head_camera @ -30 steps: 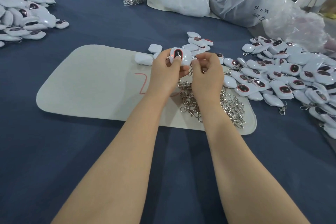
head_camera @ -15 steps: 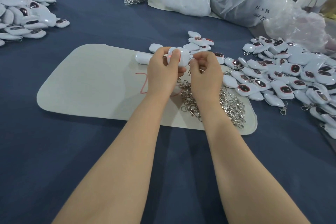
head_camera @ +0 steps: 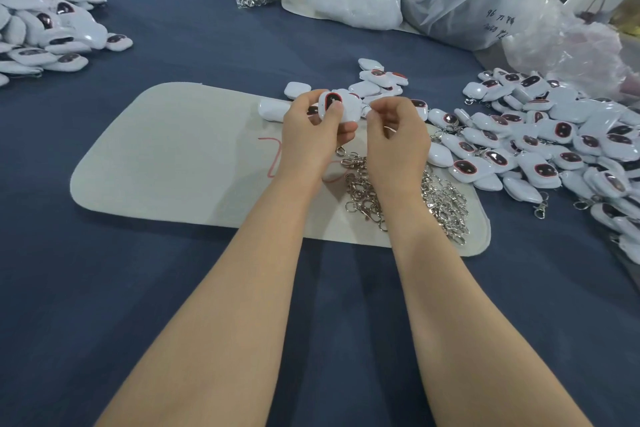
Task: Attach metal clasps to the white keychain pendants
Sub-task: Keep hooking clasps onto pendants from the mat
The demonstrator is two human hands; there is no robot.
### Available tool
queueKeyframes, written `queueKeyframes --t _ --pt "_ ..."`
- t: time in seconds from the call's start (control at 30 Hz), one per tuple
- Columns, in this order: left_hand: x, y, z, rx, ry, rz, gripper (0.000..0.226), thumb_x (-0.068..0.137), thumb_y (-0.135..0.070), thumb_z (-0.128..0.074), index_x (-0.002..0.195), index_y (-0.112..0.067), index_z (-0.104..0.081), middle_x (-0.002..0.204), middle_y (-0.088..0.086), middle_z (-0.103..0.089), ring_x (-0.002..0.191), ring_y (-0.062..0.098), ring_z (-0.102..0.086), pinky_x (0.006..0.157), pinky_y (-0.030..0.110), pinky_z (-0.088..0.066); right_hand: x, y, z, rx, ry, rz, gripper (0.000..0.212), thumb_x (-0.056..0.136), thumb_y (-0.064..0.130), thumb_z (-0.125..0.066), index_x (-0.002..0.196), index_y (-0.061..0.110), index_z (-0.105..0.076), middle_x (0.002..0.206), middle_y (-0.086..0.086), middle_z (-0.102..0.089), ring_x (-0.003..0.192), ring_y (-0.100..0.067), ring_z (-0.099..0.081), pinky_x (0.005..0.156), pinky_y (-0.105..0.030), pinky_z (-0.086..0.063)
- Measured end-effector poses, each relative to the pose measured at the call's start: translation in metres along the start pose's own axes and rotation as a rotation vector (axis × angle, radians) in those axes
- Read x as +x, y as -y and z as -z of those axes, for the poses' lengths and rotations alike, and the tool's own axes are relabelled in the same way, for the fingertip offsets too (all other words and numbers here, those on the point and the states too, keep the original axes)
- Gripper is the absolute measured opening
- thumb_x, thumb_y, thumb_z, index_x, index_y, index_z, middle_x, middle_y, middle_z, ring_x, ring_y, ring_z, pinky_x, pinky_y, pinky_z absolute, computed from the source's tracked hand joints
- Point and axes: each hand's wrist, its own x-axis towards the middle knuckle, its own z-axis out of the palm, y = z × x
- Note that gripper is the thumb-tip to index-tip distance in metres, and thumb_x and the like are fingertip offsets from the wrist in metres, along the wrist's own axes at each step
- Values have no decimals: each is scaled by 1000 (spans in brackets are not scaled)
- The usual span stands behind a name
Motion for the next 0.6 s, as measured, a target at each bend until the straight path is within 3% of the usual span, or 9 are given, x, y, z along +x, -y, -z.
queueKeyframes --t 0.1,0.23,0.4,0.5,0.6 --pt "0 0 1 75 -4 -62 21 97 -11 -51 118 -9 -55 88 5 -56 54 3 -63 60 17 -54 1 0 1 -62 13 57 13 90 4 -52 94 9 -63 86 4 -61 78 -9 -54 74 -10 -40" --pt "-4 0 1 261 8 -199 22 96 -14 -52 118 -17 -56 94 3 -64 56 0 -63 68 21 -56 1 -2 1 -151 43 100 13 90 3 -52 92 6 -64 88 -2 -63 79 -11 -51 71 -12 -35" --pt "-8 1 -1 394 36 -305 24 96 -18 -52 120 -20 -58 96 -5 -64 58 -2 -63 67 15 -50 1 -4 3 -182 79 101 14 88 2 -52 94 4 -65 91 -6 -65 80 -12 -51 69 -11 -33" --pt "-7 0 -2 340 20 -272 21 97 -16 -51 117 -20 -56 98 -2 -62 56 -1 -62 68 20 -53 1 -3 2 -91 75 36 13 90 4 -53 97 9 -63 91 -2 -65 80 -8 -54 70 -2 -36" --pt "-4 -2 -2 136 -23 -114 15 97 -12 -49 111 -14 -55 89 2 -60 52 1 -61 61 19 -54 0 -1 -1 -69 131 6 17 90 5 -54 104 11 -60 89 5 -60 79 -5 -53 71 -5 -39"
